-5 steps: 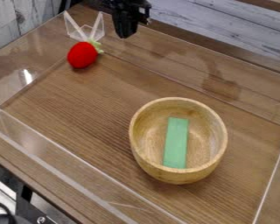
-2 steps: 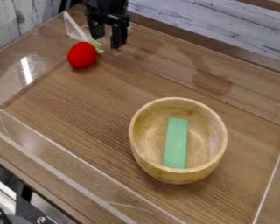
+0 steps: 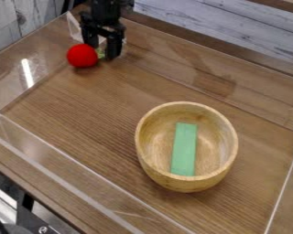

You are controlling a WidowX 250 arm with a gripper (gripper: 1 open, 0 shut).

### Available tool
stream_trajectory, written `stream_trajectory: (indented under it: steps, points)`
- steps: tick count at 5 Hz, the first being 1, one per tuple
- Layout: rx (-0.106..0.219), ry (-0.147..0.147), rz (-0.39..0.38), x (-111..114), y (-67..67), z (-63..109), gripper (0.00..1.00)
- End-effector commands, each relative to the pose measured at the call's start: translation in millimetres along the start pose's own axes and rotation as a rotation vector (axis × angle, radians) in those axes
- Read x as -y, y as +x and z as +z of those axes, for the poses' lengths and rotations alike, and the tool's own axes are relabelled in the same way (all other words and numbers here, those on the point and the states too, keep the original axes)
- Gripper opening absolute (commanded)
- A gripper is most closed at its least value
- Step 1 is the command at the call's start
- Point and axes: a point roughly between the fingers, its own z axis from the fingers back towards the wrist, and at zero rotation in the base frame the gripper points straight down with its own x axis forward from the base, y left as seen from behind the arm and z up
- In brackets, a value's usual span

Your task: Move the red object to the right side of the table

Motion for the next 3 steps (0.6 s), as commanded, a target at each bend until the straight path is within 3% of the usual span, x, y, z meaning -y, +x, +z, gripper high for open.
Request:
stream_trajectory:
  steps: [1,2,3]
  points:
    - [0.045,0.032,0.016,-8.8,5.0,18.0,0.0]
    - [0.043,0.03,0.02,-7.3,4.2,17.8,0.0]
    - [0.08,0.038,0.021,6.8,2.8,39.4,0.0]
